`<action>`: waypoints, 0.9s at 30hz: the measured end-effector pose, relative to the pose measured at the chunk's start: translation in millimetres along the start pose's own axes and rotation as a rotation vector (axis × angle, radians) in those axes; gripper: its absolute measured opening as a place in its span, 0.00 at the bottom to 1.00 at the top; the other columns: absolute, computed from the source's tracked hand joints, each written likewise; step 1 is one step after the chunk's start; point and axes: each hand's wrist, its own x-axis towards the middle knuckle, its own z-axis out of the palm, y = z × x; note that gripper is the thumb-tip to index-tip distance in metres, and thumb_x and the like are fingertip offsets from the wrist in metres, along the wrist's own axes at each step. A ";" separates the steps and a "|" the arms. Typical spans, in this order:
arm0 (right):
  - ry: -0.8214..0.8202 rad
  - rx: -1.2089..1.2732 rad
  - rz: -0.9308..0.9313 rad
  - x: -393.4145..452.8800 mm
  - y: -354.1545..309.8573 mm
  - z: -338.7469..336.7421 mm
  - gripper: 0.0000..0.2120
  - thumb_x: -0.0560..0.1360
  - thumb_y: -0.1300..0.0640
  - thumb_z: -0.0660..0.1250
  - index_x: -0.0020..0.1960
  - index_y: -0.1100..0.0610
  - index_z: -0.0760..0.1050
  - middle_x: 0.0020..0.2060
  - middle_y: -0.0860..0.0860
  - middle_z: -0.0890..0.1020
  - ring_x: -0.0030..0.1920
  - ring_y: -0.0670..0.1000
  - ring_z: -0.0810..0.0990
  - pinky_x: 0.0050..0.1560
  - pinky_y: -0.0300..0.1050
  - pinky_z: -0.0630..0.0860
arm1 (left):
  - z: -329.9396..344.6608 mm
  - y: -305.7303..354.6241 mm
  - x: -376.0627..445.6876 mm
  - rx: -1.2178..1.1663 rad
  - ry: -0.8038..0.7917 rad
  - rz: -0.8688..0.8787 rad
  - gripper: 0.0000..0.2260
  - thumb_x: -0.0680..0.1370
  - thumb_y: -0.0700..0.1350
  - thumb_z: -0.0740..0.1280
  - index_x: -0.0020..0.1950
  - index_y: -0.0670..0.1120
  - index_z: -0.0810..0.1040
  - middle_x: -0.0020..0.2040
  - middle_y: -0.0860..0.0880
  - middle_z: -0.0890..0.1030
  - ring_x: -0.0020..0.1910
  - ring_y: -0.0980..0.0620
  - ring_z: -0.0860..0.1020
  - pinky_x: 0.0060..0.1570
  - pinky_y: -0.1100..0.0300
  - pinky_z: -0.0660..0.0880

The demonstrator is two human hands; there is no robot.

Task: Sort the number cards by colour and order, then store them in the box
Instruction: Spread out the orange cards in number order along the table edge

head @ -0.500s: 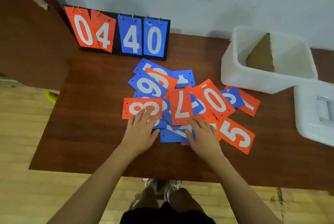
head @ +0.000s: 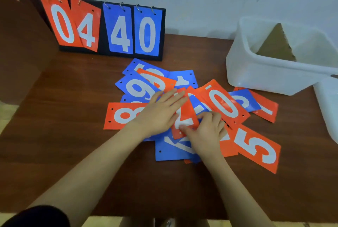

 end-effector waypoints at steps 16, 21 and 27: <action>0.165 0.096 -0.499 1.2 -12.8 -8.7 0.25 0.76 0.53 0.64 0.71 0.51 0.63 0.66 0.52 0.67 0.65 0.53 0.65 0.65 0.52 0.61 | -16.8 -17.5 -28.7 -0.080 0.528 0.003 0.11 0.76 0.44 0.65 0.58 0.46 0.79 0.50 0.48 0.81 0.53 0.48 0.77 0.53 0.55 0.65; 0.256 0.349 -0.504 -17.8 -56.2 1.3 0.21 0.76 0.56 0.65 0.67 0.60 0.67 0.60 0.55 0.72 0.61 0.55 0.70 0.63 0.51 0.66 | -27.3 -28.7 -91.3 -0.397 0.863 -0.332 0.12 0.76 0.41 0.65 0.59 0.47 0.78 0.48 0.51 0.79 0.45 0.59 0.75 0.46 0.71 0.69; 0.049 0.264 -0.644 -68.5 -111.1 58.6 0.16 0.73 0.51 0.68 0.58 0.55 0.71 0.54 0.50 0.76 0.57 0.51 0.73 0.61 0.52 0.66 | -20.9 -63.9 -145.4 -0.749 1.129 -0.646 0.10 0.77 0.41 0.63 0.57 0.47 0.77 0.42 0.51 0.79 0.40 0.57 0.77 0.42 0.63 0.75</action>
